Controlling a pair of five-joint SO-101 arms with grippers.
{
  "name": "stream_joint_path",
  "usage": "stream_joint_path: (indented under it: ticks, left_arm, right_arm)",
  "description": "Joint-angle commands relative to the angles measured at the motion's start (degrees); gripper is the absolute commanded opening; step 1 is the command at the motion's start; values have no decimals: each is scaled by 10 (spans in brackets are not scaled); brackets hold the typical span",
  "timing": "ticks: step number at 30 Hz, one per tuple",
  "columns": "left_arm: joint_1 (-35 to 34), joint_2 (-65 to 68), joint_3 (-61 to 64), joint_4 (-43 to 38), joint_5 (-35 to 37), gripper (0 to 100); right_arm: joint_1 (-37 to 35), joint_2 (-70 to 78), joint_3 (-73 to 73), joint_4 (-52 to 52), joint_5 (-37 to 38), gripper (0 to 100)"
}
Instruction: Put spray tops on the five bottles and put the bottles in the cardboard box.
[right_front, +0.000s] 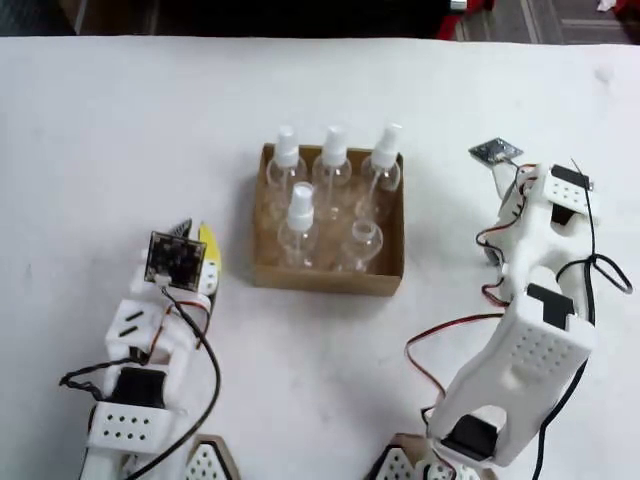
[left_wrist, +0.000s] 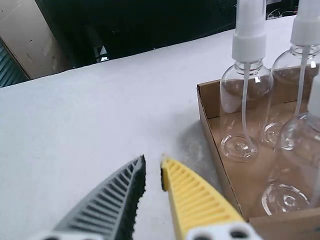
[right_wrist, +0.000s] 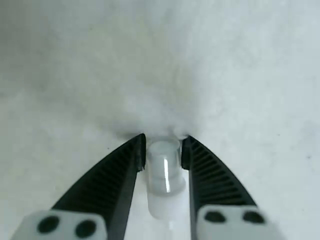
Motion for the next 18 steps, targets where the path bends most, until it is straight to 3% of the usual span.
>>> stream_joint_path:
  ticks: [1,6,18]
  left_arm:
    - [7,-7,-11,-12,-6,60]
    - [7,-7,-11,-13,-6,60]
    - [7,-7,-11,-13,-6,60]
  right_arm:
    - [10,13,-6,-26,7,99]
    - [7,24,-7,-28,7,6]
    - [-8,-145,-6,41,1,15]
